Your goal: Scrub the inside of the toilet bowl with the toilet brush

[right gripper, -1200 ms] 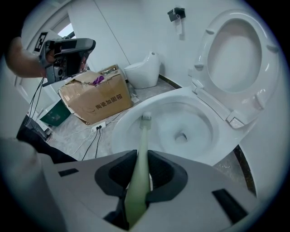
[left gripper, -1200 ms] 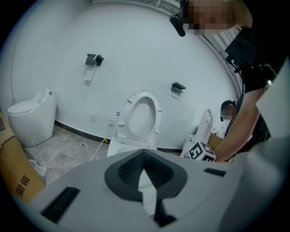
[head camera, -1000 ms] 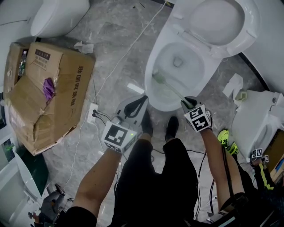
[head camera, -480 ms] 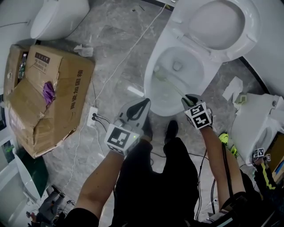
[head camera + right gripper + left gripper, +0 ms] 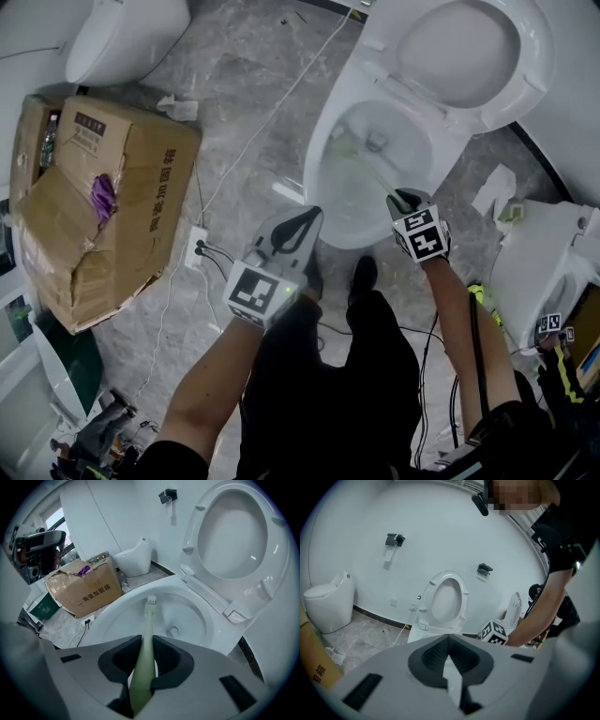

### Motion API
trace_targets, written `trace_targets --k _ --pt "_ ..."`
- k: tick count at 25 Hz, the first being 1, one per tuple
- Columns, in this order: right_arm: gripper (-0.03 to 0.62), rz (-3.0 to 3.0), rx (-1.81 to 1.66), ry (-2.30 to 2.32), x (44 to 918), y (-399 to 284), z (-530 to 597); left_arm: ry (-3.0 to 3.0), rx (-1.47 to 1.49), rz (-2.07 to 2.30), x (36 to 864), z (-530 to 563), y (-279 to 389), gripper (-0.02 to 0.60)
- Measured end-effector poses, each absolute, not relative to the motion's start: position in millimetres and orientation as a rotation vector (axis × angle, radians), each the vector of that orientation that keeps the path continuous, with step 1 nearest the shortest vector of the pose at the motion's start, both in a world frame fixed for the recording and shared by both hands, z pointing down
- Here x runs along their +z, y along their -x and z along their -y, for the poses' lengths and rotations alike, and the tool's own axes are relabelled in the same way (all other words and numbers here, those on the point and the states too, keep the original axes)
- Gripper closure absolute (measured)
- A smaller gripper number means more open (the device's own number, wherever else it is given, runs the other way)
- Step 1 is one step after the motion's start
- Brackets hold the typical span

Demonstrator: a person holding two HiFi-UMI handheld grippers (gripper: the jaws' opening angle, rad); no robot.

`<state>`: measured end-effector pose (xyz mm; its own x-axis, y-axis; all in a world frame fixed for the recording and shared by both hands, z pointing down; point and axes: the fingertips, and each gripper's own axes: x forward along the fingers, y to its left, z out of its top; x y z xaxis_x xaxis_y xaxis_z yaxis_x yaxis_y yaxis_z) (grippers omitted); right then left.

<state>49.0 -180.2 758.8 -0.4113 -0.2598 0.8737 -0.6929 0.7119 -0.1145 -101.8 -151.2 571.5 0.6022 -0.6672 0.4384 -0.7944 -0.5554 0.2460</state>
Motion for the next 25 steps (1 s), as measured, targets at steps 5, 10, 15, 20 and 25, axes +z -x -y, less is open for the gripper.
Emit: trace_targets --k 5,10,15,20,25 --pt "0.513 1.983 0.601 -0.785 760.4 -55.5 194.1 -2.415 0.402 1.14 572.1 148.6 86.7 0.581" --pt "0.513 1.972 0.613 -0.798 761.8 -58.3 202.2 -2.428 0.41 1.132 573.7 146.1 77.2 0.581" --pt "0.513 1.964 0.613 -0.822 763.8 -62.0 209.9 -2.436 0.427 1.121 577.3 144.4 72.2 0.581" --pt "0.513 1.944 0.63 -0.871 764.9 -72.7 219.0 -2.387 0.403 1.119 574.7 139.4 63.8 0.581" --pt "0.513 1.926 0.628 -0.906 761.9 -84.1 225.2 -2.393 0.388 1.102 570.6 133.6 54.9 0.581"
